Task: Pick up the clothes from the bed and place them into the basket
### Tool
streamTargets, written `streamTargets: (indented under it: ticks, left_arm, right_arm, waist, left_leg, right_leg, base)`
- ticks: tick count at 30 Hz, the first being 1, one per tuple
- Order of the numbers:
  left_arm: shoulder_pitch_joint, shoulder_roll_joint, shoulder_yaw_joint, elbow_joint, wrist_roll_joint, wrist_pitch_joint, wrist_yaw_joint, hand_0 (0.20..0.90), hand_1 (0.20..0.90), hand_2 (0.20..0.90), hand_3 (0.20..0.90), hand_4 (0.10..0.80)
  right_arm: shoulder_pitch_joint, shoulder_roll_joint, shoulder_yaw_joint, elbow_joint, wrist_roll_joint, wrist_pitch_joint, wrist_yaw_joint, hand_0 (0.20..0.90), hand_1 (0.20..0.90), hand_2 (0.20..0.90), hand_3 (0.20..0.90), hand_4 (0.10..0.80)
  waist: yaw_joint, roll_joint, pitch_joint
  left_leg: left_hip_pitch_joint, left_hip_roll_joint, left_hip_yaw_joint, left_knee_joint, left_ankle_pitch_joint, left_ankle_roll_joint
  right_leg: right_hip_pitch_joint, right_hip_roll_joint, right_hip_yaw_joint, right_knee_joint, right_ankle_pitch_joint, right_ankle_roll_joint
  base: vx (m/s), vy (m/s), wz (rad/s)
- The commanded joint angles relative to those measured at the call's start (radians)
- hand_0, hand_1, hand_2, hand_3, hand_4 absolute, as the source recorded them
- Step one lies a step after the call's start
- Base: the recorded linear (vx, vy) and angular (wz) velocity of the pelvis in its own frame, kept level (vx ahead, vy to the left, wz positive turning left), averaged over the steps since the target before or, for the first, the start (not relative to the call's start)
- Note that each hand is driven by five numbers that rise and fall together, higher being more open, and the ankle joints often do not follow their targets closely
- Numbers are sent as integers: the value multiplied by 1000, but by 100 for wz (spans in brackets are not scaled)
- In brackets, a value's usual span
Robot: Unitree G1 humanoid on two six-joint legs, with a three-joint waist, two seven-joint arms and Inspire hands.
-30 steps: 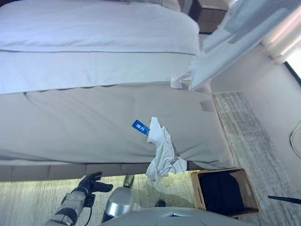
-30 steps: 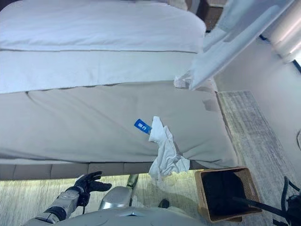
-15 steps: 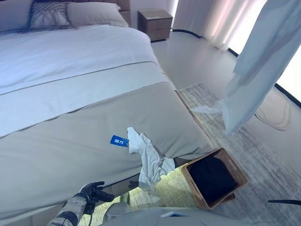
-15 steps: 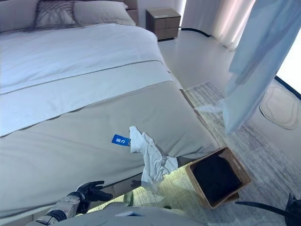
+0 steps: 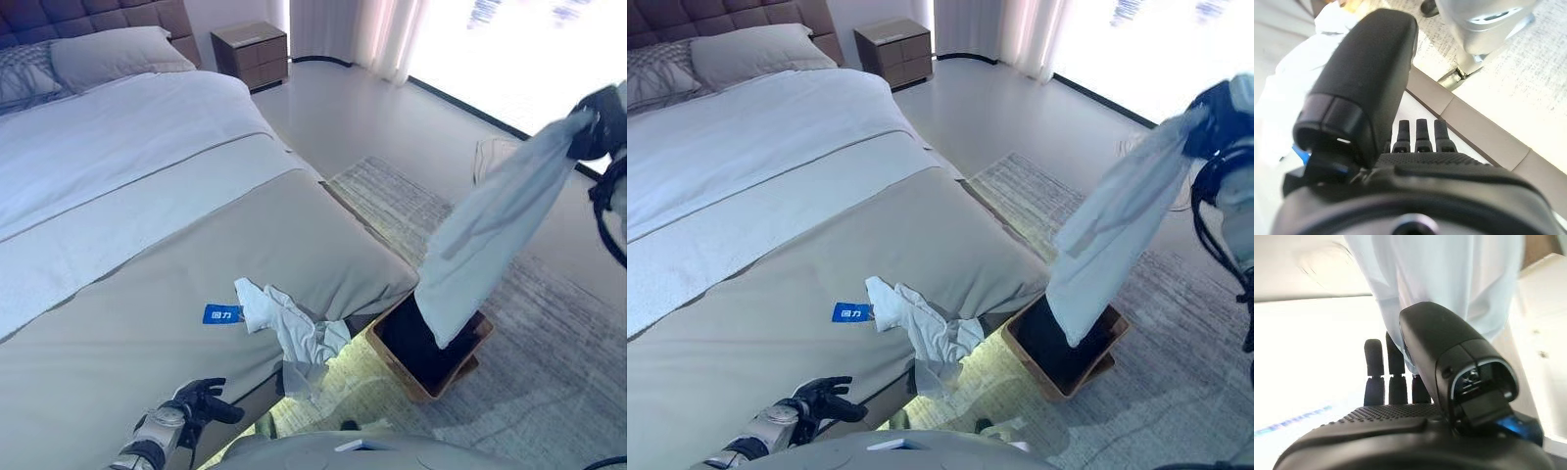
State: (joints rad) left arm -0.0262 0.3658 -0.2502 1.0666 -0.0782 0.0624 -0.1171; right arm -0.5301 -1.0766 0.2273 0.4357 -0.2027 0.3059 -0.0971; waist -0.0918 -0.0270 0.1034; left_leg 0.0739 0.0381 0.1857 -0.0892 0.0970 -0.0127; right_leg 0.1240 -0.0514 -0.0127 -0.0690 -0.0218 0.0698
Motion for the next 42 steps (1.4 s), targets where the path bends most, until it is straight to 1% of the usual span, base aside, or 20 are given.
streamTargets:
  ticks: [1,2,3,6,7,8,9,14,17,20,24,30,31,33,35,36,37,38,42]
  left_arm:
    - [-59,47,-47,-19,16,-40,9,900,900,900,900,800]
    - [-73,46,-58,-33,10,-41,15,900,900,900,900,800]
    - [-74,46,-59,-34,9,-41,16,900,900,900,900,800]
    - [-117,40,-77,-48,-21,-55,31,900,900,900,900,800]
    - [-125,36,-77,-52,-27,-63,37,900,900,900,900,800]
    - [-130,34,-78,-56,-31,-67,41,900,900,900,900,800]
    - [-137,31,-79,-63,-37,-65,46,900,900,900,900,800]
    - [-169,34,-91,-90,-57,-72,62,900,900,900,900,800]
    - [-186,43,-87,-101,-74,-77,64,900,900,900,900,800]
    - [-185,56,-80,-122,-79,-71,58,900,900,900,900,800]
    - [-181,71,-73,-136,-77,-63,49,900,900,900,900,800]
    - [-182,79,-66,-143,-79,-59,46,900,900,900,900,800]
    - [-179,78,-67,-142,-79,-62,48,900,900,900,900,800]
    - [-171,72,-69,-144,-81,-60,58,900,900,900,900,800]
    - [-156,59,-60,-140,-84,-57,69,900,900,900,900,800]
    - [-150,49,-51,-126,-86,-59,74,900,900,900,900,800]
    - [-149,46,-48,-123,-87,-59,75,900,900,900,900,800]
    - [-145,34,-29,-107,-84,-60,75,900,900,900,900,800]
    - [-133,7,-14,-91,-100,-64,81,900,900,900,900,800]
  right_arm:
    - [-86,-6,-116,-15,-110,-29,-62,300,300,300,200,100]
    - [-76,13,-112,9,-127,-11,-64,300,300,300,200,100]
    - [-77,14,-111,11,-128,-10,-64,300,300,300,200,100]
    - [-95,49,-84,70,-138,11,-84,300,300,300,200,100]
    - [-95,63,-78,95,-144,12,-82,481,481,481,411,311]
    - [-101,71,-68,113,-143,10,-78,900,900,900,900,800]
    - [-110,82,-52,122,-146,31,-73,900,900,900,900,800]
    - [-175,108,20,193,-136,65,-77,900,900,900,900,800]
    - [-201,118,52,224,-138,97,-34,900,900,900,900,800]
    - [-189,122,77,252,-122,110,11,900,900,900,900,800]
    - [-165,119,58,248,-82,99,0,900,900,900,900,800]
    - [-138,117,34,241,-88,122,19,900,900,900,900,800]
    - [-136,111,35,248,-86,113,19,900,900,900,900,800]
    - [-128,104,26,233,-37,55,-20,900,900,900,900,800]
    - [-121,120,-10,85,-7,25,-34,900,900,900,900,800]
    - [-112,144,-25,-18,-41,19,-15,900,900,900,900,800]
    - [-111,150,-27,-35,-51,4,-8,900,900,900,900,800]
    - [-100,177,-19,-127,-88,-6,36,900,900,900,900,800]
    - [-101,224,47,-185,-198,-62,162,900,900,900,900,800]
  waist:
    - [37,-7,4]
    - [36,4,21]
    - [35,5,22]
    - [30,32,68]
    - [29,41,85]
    - [29,47,95]
    - [29,53,106]
    - [35,83,169]
    - [37,93,201]
    - [40,89,215]
    - [45,74,215]
    - [55,55,209]
    - [56,52,208]
    - [58,46,203]
    - [56,38,193]
    - [54,33,188]
    - [54,32,187]
    - [56,26,181]
    - [83,10,172]
  left_leg:
    - [37,-33,-47,28,-149,35]
    - [23,-33,-53,23,-142,33]
    - [21,-33,-54,23,-141,33]
    - [-15,-39,-66,17,-126,28]
    - [-26,-40,-68,14,-121,26]
    - [-34,-41,-71,12,-117,24]
    - [-43,-43,-74,11,-112,22]
    - [-97,-47,-82,7,-89,14]
    - [-124,-45,-81,4,-79,9]
    - [-132,-42,-81,2,-73,4]
    - [-130,-37,-81,3,-72,0]
    - [-131,-32,-81,8,-71,-4]
    - [-129,-30,-82,8,-71,-5]
    - [-122,-27,-88,9,-72,-6]
    - [-109,-25,-96,13,-74,-7]
    - [-104,-25,-98,16,-77,-8]
    - [-104,-25,-98,17,-77,-8]
    - [-102,-26,-100,24,-81,-8]
    - [-108,-30,-123,48,-87,-5]
  right_leg:
    - [-83,3,-52,98,0,-14]
    - [-100,1,-54,103,0,-15]
    - [-102,1,-54,104,0,-15]
    - [-143,-5,-57,110,5,-18]
    - [-155,-7,-58,111,8,-17]
    - [-162,-7,-58,108,11,-18]
    - [-169,-7,-57,105,15,-19]
    - [-217,-5,-53,89,36,-22]
    - [-243,-1,-51,81,47,-25]
    - [-246,3,-57,70,56,-25]
    - [-241,7,-70,65,58,-27]
    - [-238,14,-84,69,53,-30]
    - [-235,15,-85,67,54,-31]
    - [-222,17,-82,60,56,-31]
    - [-207,19,-75,56,56,-32]
    - [-203,20,-72,58,53,-32]
    - [-203,20,-72,58,53,-33]
    - [-200,19,-75,64,47,-33]
    - [-189,16,-97,81,29,-40]
  base:
    - [-159,-108,-5]
    - [-143,-79,0]
    - [-173,-61,-1]
    - [-213,-23,0]
    - [-196,-2,2]
    - [-169,-25,4]
    - [-131,-35,2]
    - [-168,-28,0]
    - [-148,-12,-1]
    - [-45,-49,3]
    - [-4,-50,3]
    - [-7,-36,9]
    - [27,-35,6]
    - [52,-30,7]
    - [91,10,12]
    - [82,48,8]
    - [100,81,3]
    - [92,83,0]
    - [94,98,11]
